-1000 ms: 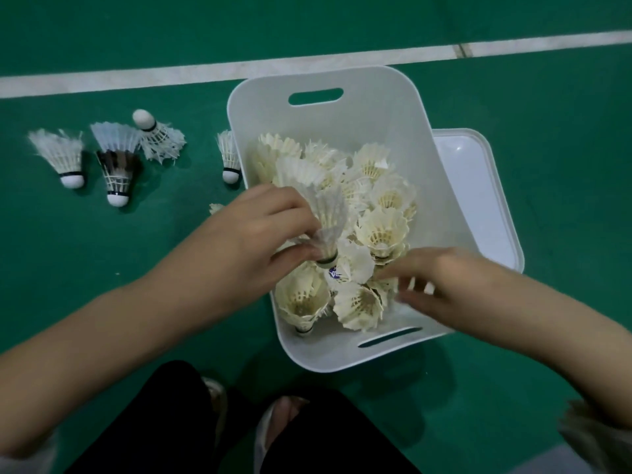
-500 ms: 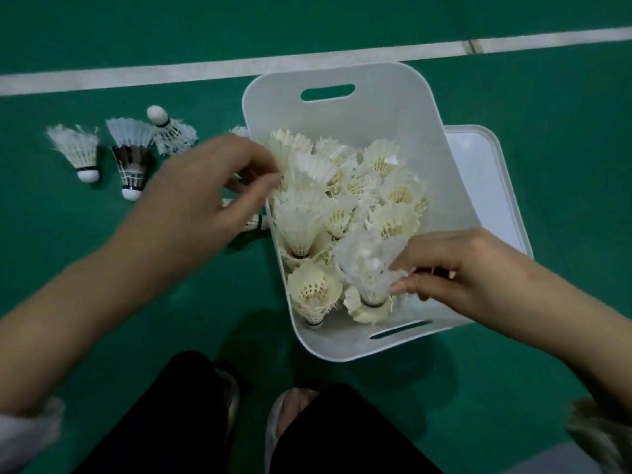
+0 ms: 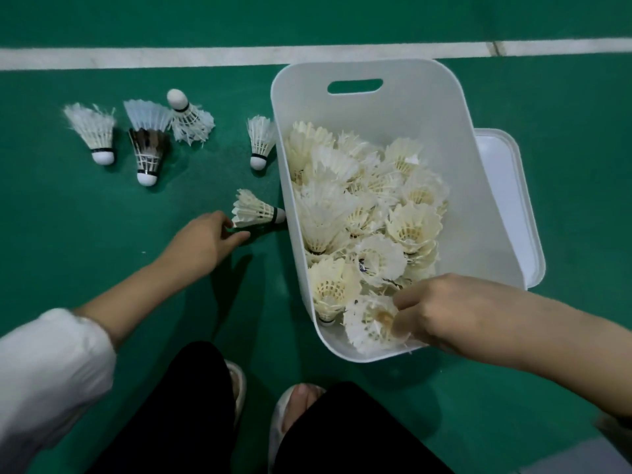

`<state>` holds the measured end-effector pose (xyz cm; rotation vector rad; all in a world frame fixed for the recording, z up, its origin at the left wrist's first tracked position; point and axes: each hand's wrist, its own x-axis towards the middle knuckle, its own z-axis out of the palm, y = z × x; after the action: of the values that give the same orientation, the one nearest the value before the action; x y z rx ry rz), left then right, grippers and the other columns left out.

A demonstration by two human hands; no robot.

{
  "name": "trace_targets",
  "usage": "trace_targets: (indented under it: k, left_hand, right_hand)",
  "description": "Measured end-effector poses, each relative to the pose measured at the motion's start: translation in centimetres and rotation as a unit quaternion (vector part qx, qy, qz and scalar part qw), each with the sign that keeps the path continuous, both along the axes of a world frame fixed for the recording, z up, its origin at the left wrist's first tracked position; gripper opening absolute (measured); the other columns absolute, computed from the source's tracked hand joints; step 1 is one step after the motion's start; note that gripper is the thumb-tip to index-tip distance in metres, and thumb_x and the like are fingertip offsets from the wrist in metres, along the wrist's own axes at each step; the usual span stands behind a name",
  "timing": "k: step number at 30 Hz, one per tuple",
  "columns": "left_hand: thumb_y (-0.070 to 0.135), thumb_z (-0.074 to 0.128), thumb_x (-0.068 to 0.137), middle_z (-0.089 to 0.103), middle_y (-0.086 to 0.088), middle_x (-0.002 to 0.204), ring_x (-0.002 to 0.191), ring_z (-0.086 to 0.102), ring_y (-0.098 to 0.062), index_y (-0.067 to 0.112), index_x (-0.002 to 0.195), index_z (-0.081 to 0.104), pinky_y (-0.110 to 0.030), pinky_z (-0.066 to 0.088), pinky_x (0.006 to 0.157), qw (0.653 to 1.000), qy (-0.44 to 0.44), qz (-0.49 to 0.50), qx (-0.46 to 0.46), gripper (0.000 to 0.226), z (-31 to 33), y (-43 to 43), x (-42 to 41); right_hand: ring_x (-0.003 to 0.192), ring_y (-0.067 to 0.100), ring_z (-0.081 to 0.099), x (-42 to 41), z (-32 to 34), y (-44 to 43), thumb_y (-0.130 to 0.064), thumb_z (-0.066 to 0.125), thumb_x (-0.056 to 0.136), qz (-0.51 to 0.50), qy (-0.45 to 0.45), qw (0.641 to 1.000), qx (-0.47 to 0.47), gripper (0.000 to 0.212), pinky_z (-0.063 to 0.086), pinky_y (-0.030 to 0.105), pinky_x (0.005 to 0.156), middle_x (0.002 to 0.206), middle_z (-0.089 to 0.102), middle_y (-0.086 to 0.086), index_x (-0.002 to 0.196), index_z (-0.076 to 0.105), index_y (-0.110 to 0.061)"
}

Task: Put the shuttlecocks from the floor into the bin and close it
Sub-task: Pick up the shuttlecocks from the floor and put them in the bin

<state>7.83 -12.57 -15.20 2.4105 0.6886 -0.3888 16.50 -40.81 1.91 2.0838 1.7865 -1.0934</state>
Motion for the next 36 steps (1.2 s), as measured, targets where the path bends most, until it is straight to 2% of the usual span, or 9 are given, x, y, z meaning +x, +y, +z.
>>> trace_targets:
  k: [3, 7, 16, 19, 21, 24, 28, 33, 36]
  left_hand:
    - [0.035, 0.060, 0.087, 0.063, -0.021, 0.099, 0.090, 0.058, -0.033, 0.001, 0.098, 0.059, -0.033, 0.039, 0.072, 0.999, 0.017, 0.022, -0.026, 0.036, -0.5, -0.4, 0.7]
    - [0.032, 0.062, 0.086, 0.064, -0.020, 0.098, 0.089, 0.058, -0.032, 0.003, 0.098, 0.059, -0.032, 0.038, 0.069, 0.999, 0.004, 0.027, -0.044, 0.032, -1.0, -0.5, 0.9]
    - [0.025, 0.067, 0.083, 0.058, -0.015, 0.096, 0.088, 0.055, -0.031, 0.005, 0.096, 0.070, -0.033, 0.041, 0.079, 0.989, -0.150, -0.009, -0.001, 0.024, 0.2, 0.4, -0.2]
    - [0.020, 0.065, 0.084, 0.058, -0.010, 0.093, 0.088, 0.053, -0.026, 0.005, 0.092, 0.065, -0.030, 0.036, 0.075, 0.980, -0.192, -0.052, 0.002, 0.017, 2.0, 0.2, -1.1]
    - [0.018, 0.064, 0.084, 0.060, -0.007, 0.089, 0.078, 0.054, -0.023, 0.007, 0.089, 0.061, -0.029, 0.038, 0.069, 0.978, -0.204, -0.048, -0.023, 0.012, 3.3, 0.2, -1.8]
    - [0.016, 0.061, 0.086, 0.062, -0.001, 0.083, 0.070, 0.061, -0.017, 0.013, 0.088, 0.057, -0.035, 0.050, 0.069, 0.972, -0.213, -0.026, -0.100, 0.006, 4.9, 0.8, -2.7]
    - [0.020, 0.065, 0.084, 0.065, -0.002, 0.083, 0.074, 0.059, -0.013, 0.011, 0.092, 0.062, -0.034, 0.050, 0.073, 0.960, -0.254, -0.022, -0.118, 0.013, 5.8, 2.8, -3.5]
    - [0.006, 0.068, 0.080, 0.062, -0.009, 0.081, 0.072, 0.054, -0.008, 0.006, 0.088, 0.064, -0.019, 0.045, 0.071, 0.955, -0.289, -0.011, -0.072, 0.009, 5.9, 6.2, -3.7]
    - [0.009, 0.066, 0.079, 0.058, -0.007, 0.081, 0.071, 0.053, -0.009, 0.005, 0.085, 0.064, -0.026, 0.047, 0.071, 0.953, -0.297, -0.023, -0.061, 0.007, 5.5, 8.3, -3.9]
  right_hand:
    - [0.060, 0.022, 0.057, -0.3, -0.9, 0.5, -0.002, 0.058, 0.074, 0.013, -0.007, 0.999, -0.036, 0.012, 0.047, 0.032, 0.051, 0.072, 0.033, -0.005, 0.075, 0.061, -0.013]
    - [0.089, 0.025, 0.059, 0.3, -3.4, 0.5, 0.004, 0.046, 0.084, 0.036, -0.078, 0.992, -0.092, 0.023, 0.043, 0.031, 0.067, 0.083, 0.038, 0.001, 0.099, 0.061, -0.006]
    - [0.098, 0.022, 0.056, -0.2, -1.2, 1.5, 0.004, 0.039, 0.086, -0.045, -0.093, 0.988, -0.116, 0.055, 0.049, 0.034, 0.074, 0.103, 0.052, 0.001, 0.135, 0.036, -0.023]
    - [0.086, 0.022, 0.059, -0.9, 1.9, 3.4, -0.018, 0.036, 0.093, -0.068, -0.087, 0.993, 0.045, 0.032, 0.051, 0.035, 0.064, 0.092, 0.052, -0.002, 0.119, 0.053, -0.022]
    - [0.076, 0.021, 0.062, -1.5, 2.8, 5.0, -0.028, 0.031, 0.091, -0.094, -0.058, 0.987, 0.121, 0.036, 0.054, 0.035, 0.058, 0.091, 0.058, 0.000, 0.105, 0.061, -0.017]
    - [0.077, 0.024, 0.061, -1.9, 2.0, 8.6, -0.019, 0.041, 0.089, -0.106, -0.030, 0.977, 0.185, 0.030, 0.054, 0.036, 0.061, 0.102, 0.058, 0.008, 0.110, 0.061, -0.010]
    - [0.105, 0.033, 0.055, -1.9, -1.3, 15.5, -0.004, 0.052, 0.084, -0.146, -0.006, 0.967, 0.207, 0.044, 0.049, 0.045, 0.084, 0.128, 0.044, 0.012, 0.128, 0.047, -0.008]
    - [0.103, 0.034, 0.056, -2.2, -5.5, 23.0, -0.002, 0.052, 0.082, -0.192, -0.006, 0.957, 0.217, 0.041, 0.047, 0.044, 0.083, 0.117, 0.052, 0.012, 0.121, 0.048, -0.010]
    - [0.101, 0.033, 0.055, -2.3, -7.4, 25.9, -0.006, 0.051, 0.085, -0.197, -0.006, 0.961, 0.194, 0.024, 0.042, 0.037, 0.080, 0.109, 0.055, 0.015, 0.109, 0.051, -0.005]
